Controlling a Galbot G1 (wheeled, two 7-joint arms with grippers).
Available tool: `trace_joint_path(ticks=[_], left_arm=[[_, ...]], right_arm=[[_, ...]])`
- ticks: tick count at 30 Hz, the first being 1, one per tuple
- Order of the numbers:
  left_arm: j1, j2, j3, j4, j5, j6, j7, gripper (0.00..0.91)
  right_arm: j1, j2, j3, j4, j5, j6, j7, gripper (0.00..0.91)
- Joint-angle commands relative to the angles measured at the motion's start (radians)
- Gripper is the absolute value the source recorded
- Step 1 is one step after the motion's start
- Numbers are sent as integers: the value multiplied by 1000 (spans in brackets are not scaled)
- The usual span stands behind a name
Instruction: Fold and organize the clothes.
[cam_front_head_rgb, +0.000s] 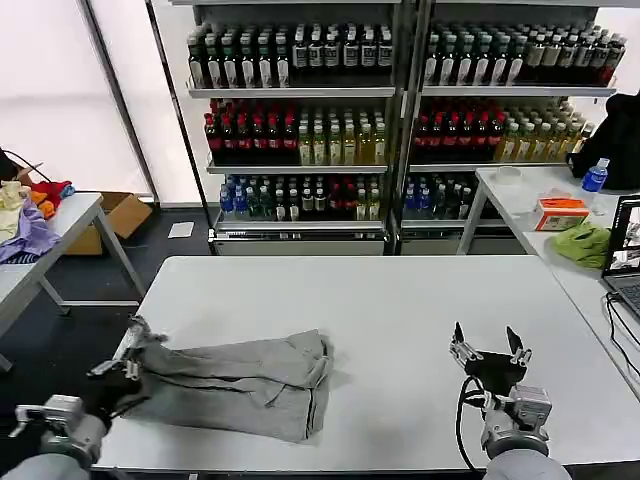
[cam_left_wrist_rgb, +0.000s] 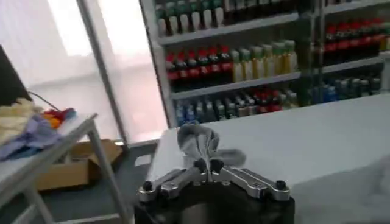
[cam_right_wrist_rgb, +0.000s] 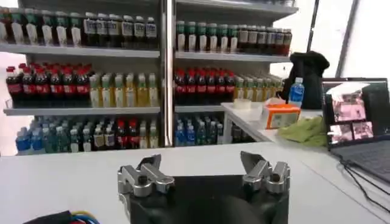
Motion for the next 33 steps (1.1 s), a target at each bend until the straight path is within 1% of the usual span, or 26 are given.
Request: trace_joint_path(ticks=[1, 7, 17, 20, 24, 33], left_arm=[[-25, -144, 318, -106, 63, 55, -74, 0], [-43, -136, 430, -136, 49, 78, -113, 0], [-82, -137, 551, -111, 40, 105, -122, 0], [-114, -146, 578, -107, -19, 131, -148, 0], [-157, -165, 617, -100, -29, 147, -160, 0], [-219, -209, 664, -12, -24, 146, -158, 0]], right_arm=[[-49, 22, 3, 54, -26, -4, 0, 907], [-85, 49, 3, 97, -55, -10, 5, 907], [-152, 92, -12, 134, -114, 10, 5, 907], [-166, 101, -11, 141, -126, 13, 6, 907], [-180, 103, -8, 148, -141, 14, 6, 907], [-186, 114, -12, 130, -156, 16, 5, 907]])
